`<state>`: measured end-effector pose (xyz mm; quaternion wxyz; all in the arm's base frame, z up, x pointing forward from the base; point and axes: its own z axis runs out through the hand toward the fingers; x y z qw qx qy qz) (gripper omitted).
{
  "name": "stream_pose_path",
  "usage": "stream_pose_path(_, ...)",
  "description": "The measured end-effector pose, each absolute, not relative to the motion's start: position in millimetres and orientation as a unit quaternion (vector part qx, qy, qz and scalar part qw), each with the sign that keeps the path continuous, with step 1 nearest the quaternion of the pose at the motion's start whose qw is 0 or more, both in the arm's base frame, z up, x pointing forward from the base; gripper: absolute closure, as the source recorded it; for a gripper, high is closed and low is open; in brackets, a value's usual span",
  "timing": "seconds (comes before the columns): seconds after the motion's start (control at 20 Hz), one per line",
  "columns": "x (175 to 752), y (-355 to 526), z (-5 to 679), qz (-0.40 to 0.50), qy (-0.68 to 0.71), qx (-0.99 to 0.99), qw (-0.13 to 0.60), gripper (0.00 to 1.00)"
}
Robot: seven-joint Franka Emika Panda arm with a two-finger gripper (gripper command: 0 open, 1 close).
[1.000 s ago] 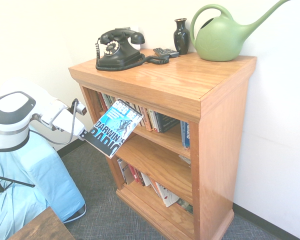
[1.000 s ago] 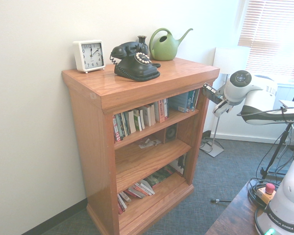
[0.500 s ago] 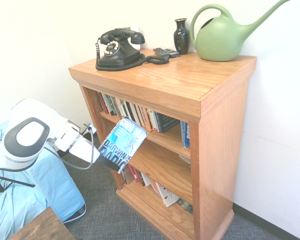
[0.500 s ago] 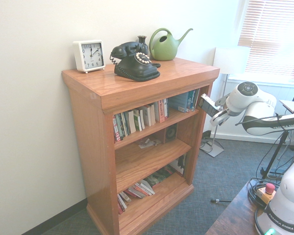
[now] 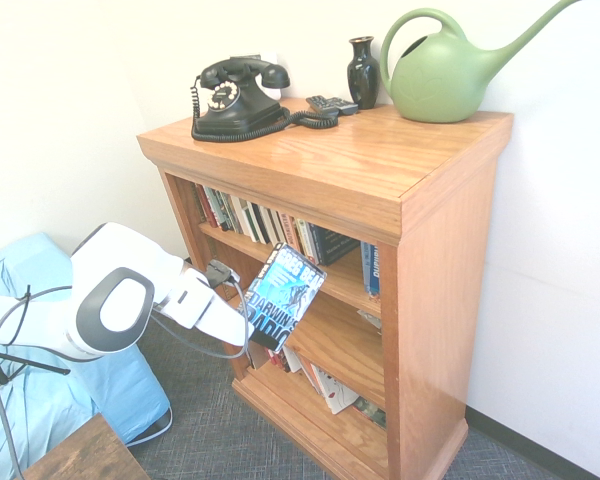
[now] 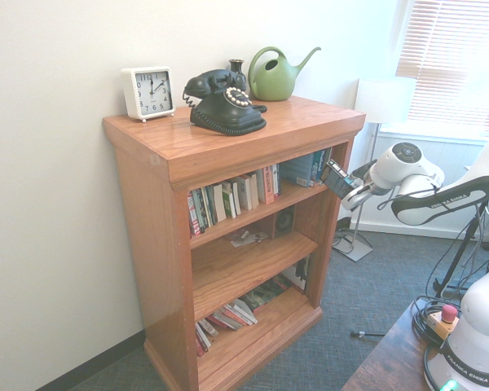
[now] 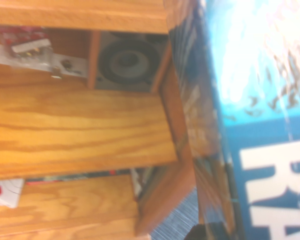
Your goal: Shelf the books
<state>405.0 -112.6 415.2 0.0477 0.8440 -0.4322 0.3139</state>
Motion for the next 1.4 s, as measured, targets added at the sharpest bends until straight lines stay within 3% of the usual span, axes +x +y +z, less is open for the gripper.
stream_pose_path(0.55,471.3,-93.4,420.6,0.277,-0.407,0.87,-0.017,1.0)
stream_pose_path(1.4,557.4,-79.7,408.1,0.253,-0.407,0.878,-0.029,1.0)
